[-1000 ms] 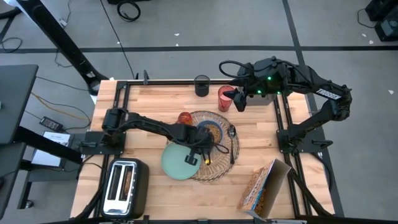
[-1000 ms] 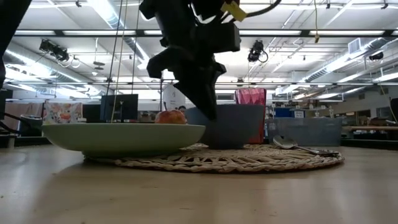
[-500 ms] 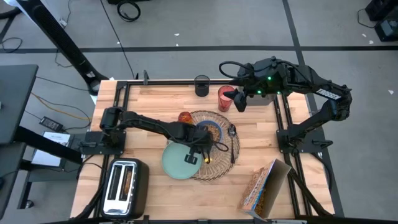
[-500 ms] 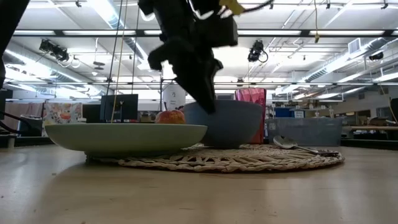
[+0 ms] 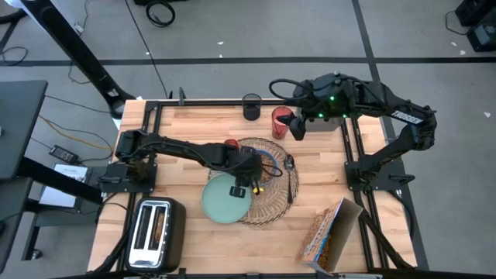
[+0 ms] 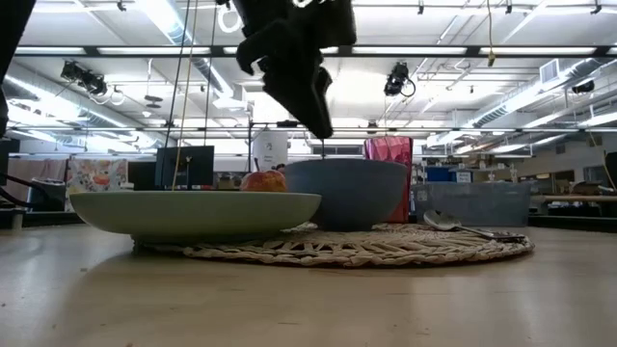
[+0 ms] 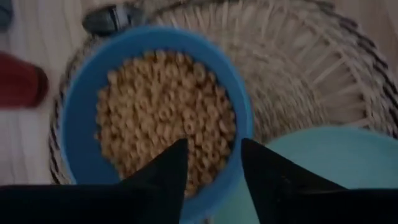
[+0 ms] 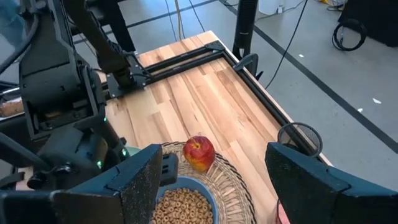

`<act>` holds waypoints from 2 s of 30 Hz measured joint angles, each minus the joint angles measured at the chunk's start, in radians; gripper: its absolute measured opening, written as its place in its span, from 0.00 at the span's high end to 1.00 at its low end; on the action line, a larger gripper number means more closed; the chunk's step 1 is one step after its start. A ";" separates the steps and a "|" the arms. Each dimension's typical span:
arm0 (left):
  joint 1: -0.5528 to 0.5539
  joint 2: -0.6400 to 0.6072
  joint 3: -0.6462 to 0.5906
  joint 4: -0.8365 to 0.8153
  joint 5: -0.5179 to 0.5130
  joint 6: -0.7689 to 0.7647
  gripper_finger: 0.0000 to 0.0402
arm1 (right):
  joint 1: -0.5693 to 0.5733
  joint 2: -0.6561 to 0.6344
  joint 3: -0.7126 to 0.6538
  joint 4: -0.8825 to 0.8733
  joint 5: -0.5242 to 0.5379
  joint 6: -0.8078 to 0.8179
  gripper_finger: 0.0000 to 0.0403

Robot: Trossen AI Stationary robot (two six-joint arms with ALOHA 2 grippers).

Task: Arrange a breakfast setting
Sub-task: Put the toasted bread on the light green plate

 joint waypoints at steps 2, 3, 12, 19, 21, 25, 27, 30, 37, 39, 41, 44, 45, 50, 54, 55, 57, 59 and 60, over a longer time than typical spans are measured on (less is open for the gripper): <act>0.003 -0.026 -0.002 -0.047 0.001 -0.021 0.58 | 0.000 0.002 0.000 0.000 0.000 -0.004 0.28; 0.003 -0.052 -0.002 -0.058 0.002 -0.049 0.56 | 0.000 0.002 0.000 0.000 0.000 -0.012 0.28; -0.078 -0.349 0.002 -0.406 0.174 -0.719 0.54 | 0.000 0.002 -0.088 0.083 0.000 -0.053 0.28; -0.315 -0.460 0.001 -0.529 0.285 -1.379 0.58 | -0.019 0.003 -0.224 0.275 -0.030 -0.115 0.28; -0.390 -0.479 0.002 -0.527 0.321 -1.560 0.59 | -0.022 0.003 -0.254 0.337 -0.056 -0.140 0.28; -0.528 -0.508 0.001 -0.533 0.335 -1.878 0.60 | -0.025 0.002 -0.315 0.447 -0.104 -0.173 0.28; -0.587 -0.514 0.001 -0.568 0.335 -2.008 0.60 | -0.025 0.002 -0.342 0.490 -0.122 -0.191 0.28; -0.639 -0.511 0.001 -0.655 0.326 -2.158 0.60 | -0.025 0.002 -0.376 0.515 -0.139 -0.214 0.28; -0.665 -0.450 0.001 -0.759 0.316 -2.261 0.60 | -0.025 0.002 -0.403 0.507 -0.179 -0.237 0.28; -0.658 -0.422 0.001 -0.780 0.315 -2.261 0.60 | -0.025 0.002 -0.403 0.506 -0.197 -0.237 0.28; -0.651 -0.394 0.000 -0.808 0.315 -2.255 0.60 | -0.025 0.001 -0.403 0.505 -0.215 -0.237 0.28; -0.651 -0.378 0.000 -0.829 0.315 -2.247 0.60 | -0.025 0.000 -0.403 0.504 -0.231 -0.237 0.28; -0.651 -0.378 0.000 -0.841 0.316 -2.253 0.61 | -0.025 0.000 -0.403 0.500 -0.238 -0.237 0.28; -0.661 -0.377 0.000 -0.839 0.315 -2.281 0.65 | -0.025 0.000 -0.403 0.486 -0.269 -0.237 0.28; -0.663 -0.379 -0.028 -0.797 0.316 -2.286 0.68 | -0.024 0.000 -0.403 0.476 -0.271 -0.237 0.28; -0.663 -0.378 -0.042 -0.790 0.316 -2.287 0.68 | -0.024 0.000 -0.403 0.473 -0.271 -0.237 0.28; -0.662 -0.378 -0.057 -0.778 0.325 -2.293 0.68 | -0.024 0.000 -0.403 0.465 -0.272 -0.236 0.28; -0.662 -0.379 -0.059 -0.779 0.329 -2.299 0.68 | -0.024 -0.002 -0.403 0.456 -0.275 -0.237 0.28; -0.661 -0.379 -0.059 -0.780 0.329 -2.302 0.68 | -0.024 -0.004 -0.403 0.449 -0.280 -0.236 0.28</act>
